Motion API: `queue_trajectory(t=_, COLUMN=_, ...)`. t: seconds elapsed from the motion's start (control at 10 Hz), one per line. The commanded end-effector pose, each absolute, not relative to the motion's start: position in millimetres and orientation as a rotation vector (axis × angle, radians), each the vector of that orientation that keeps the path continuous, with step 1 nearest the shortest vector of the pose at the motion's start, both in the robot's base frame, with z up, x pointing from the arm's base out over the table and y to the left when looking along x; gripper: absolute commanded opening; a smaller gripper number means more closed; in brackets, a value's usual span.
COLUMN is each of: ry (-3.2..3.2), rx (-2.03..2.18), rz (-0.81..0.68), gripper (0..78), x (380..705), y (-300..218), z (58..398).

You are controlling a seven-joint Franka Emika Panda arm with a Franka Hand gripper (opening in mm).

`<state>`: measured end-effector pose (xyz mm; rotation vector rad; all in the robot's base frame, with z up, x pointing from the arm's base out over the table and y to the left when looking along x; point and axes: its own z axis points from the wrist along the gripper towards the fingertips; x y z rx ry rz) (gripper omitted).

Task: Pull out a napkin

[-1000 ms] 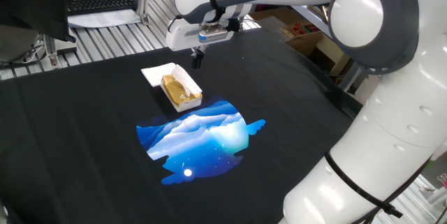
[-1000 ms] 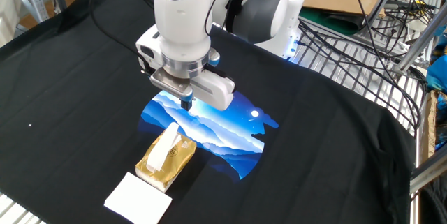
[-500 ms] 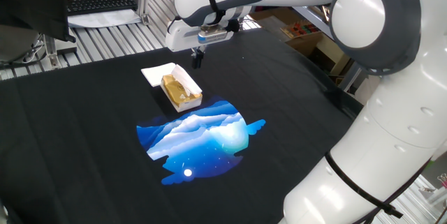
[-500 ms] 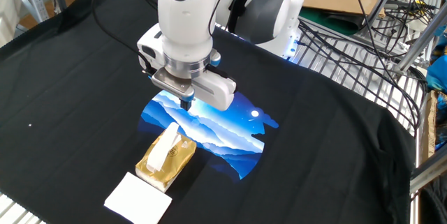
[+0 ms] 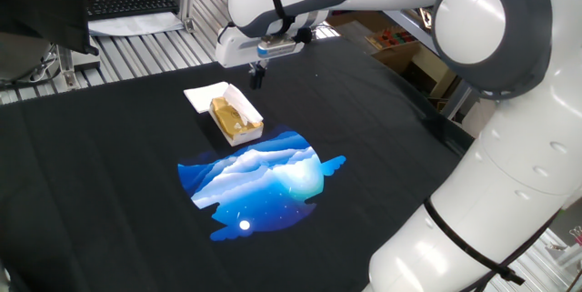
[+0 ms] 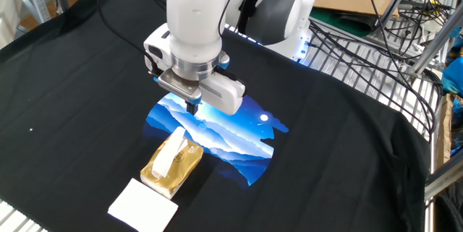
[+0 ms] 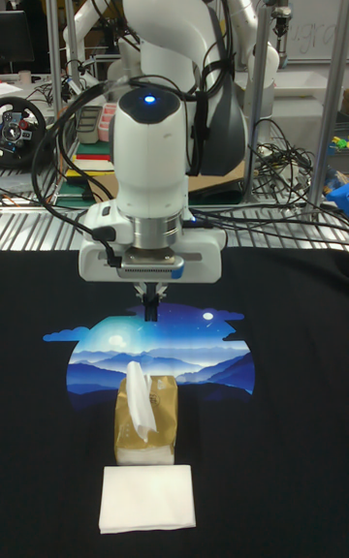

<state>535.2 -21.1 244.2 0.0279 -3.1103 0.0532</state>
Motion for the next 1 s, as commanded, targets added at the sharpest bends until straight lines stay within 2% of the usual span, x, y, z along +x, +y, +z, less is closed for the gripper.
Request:
queue_trajectory(t=0.1, ry=-3.115, rx=-0.026, rz=0.054, gripper=0.0, x=545.4, y=-22.6, z=245.5)
queue_trajectory(t=0.5, ry=-3.05, rx=-0.063, rz=0.066, gripper=0.0, x=568.8, y=-26.2, z=240.4)
queue_trajectory(t=1.0, ry=-3.081, rx=-0.06, rz=0.081, gripper=0.0, x=589.9, y=-27.4, z=211.6)
